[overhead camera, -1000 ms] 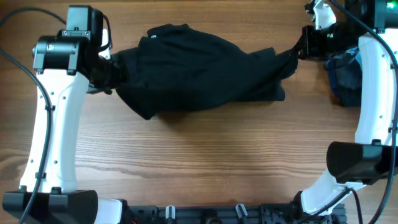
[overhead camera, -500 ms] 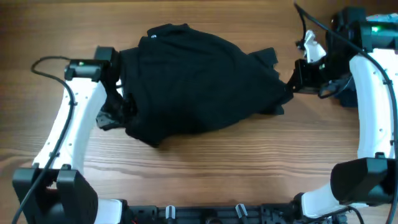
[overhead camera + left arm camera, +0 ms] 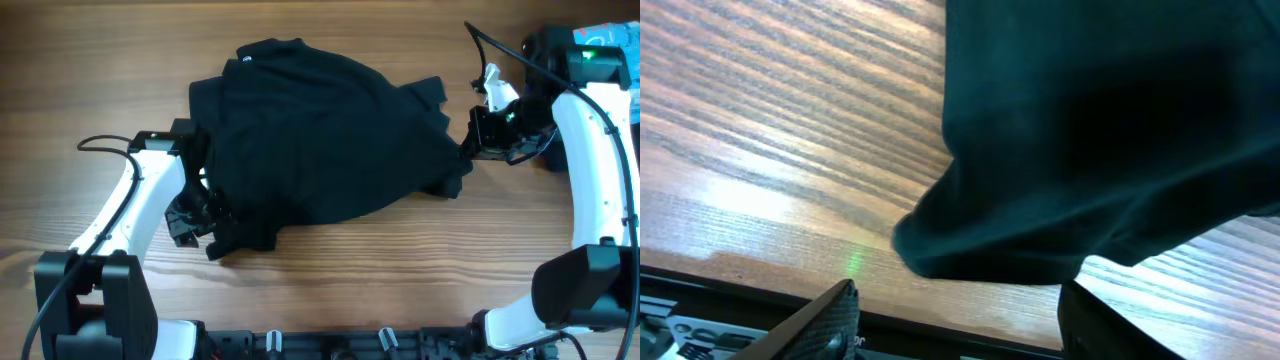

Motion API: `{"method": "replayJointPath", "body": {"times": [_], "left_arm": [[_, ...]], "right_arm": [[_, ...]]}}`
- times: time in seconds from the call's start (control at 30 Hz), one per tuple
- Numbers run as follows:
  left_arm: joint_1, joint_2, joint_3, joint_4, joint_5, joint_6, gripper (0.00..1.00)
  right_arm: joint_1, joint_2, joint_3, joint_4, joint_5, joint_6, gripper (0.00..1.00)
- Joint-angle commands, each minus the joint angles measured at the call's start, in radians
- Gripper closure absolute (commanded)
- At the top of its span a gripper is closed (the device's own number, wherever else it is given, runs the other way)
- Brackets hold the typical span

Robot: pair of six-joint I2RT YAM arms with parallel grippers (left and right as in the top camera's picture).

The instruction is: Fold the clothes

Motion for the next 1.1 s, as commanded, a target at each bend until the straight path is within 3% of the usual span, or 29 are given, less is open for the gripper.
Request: {"method": "replayJointPath", "body": {"times": [0.0, 0.13, 0.23, 0.27, 0.3, 0.37, 0.43, 0.53, 0.57, 0.67, 0.7, 0.73, 0.77, 1.07], "left_arm": [[-0.004, -0.011, -0.003, 0.014, 0.014, -0.021, 0.38], [-0.004, -0.011, -0.003, 0.037, 0.014, -0.021, 0.37], [-0.004, -0.011, -0.003, 0.059, 0.014, -0.021, 0.36], [-0.004, -0.011, -0.003, 0.063, 0.014, -0.021, 0.36], [-0.004, -0.011, -0.003, 0.071, 0.022, -0.020, 0.36], [-0.004, -0.011, -0.003, 0.089, 0.032, -0.020, 0.36], [-0.004, -0.011, -0.003, 0.116, 0.048, -0.020, 0.36], [-0.004, -0.011, -0.003, 0.183, 0.093, -0.019, 0.35], [-0.004, -0.011, -0.003, 0.212, 0.102, -0.013, 0.35], [-0.004, -0.011, -0.003, 0.276, 0.102, -0.013, 0.35], [-0.004, -0.011, -0.003, 0.298, 0.103, -0.013, 0.36], [-0.004, -0.011, -0.003, 0.338, 0.103, -0.013, 0.39], [-0.005, -0.011, -0.003, 0.351, 0.103, -0.013, 0.41], [-0.145, -0.011, -0.003, 0.491, 0.098, 0.040, 0.41]], "right_arm": [[-0.007, -0.019, 0.000, 0.002, 0.047, 0.009, 0.96], [-0.007, -0.019, 0.000, -0.004, 0.095, 0.039, 0.92], [-0.007, -0.021, 0.000, -0.027, 0.097, 0.039, 0.82], [-0.007, -0.021, 0.000, -0.029, 0.097, 0.040, 0.75], [-0.007, -0.021, 0.000, -0.036, 0.097, 0.040, 0.53], [-0.007, -0.021, 0.000, -0.038, 0.097, 0.039, 0.21], [-0.007, -0.021, 0.000, -0.012, 0.097, 0.039, 0.14], [-0.007, -0.021, 0.000, 0.160, 0.093, 0.083, 0.04], [-0.007, -0.020, 0.000, 0.239, 0.093, 0.095, 0.03], [-0.007, -0.005, 0.000, 0.439, 0.092, 0.096, 0.14], [-0.007, 0.005, 0.000, 0.491, 0.093, 0.100, 0.21], [-0.007, 0.028, 0.000, 0.579, 0.092, 0.125, 0.40], [-0.007, 0.037, 0.000, 0.607, 0.093, 0.137, 0.46], [-0.007, 0.287, 0.000, 0.665, 0.045, 0.173, 0.53]]}}
